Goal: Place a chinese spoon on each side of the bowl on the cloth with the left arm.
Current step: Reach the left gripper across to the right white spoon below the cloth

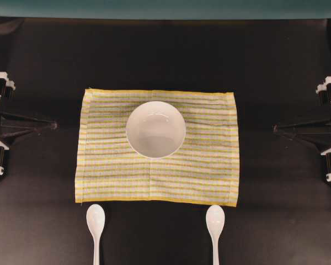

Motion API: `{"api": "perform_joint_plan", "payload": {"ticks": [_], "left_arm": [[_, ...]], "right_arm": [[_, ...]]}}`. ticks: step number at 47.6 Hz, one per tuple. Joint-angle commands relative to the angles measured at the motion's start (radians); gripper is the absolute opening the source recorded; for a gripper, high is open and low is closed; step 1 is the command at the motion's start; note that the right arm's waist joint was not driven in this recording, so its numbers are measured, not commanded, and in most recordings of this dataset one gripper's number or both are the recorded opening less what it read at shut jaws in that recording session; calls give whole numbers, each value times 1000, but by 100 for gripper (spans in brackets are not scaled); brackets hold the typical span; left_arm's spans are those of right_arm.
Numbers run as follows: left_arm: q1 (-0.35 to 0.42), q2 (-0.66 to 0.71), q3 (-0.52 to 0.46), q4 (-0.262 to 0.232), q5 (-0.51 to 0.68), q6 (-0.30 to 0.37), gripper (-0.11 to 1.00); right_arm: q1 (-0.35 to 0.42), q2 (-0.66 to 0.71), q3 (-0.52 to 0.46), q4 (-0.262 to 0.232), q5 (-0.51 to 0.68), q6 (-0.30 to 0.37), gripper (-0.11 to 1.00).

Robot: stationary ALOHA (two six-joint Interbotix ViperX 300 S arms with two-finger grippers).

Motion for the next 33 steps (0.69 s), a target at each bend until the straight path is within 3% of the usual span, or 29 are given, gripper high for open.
{"api": "perform_joint_plan", "payload": {"ticks": [1,4,7,18,24,33], "left_arm": [[-54,77,-75,37,51,-75,5],[-61,132,-106,37,97,-147,1],[-63,206,-140,38,117,-238,0],[-63,483,-261,38,41,-462,0],[-72,638,-368,40,34,-541,0],[-83,856,-543,40,35,-600,2]], "right_arm": [[0,6,-17,2,-9,-3,3],[0,6,-15,3,-6,-3,7],[0,5,-15,3,0,-9,1],[0,-8,-15,3,37,-17,0],[0,-18,-15,3,55,-17,0],[0,-44,-15,3,78,-17,0]]}}
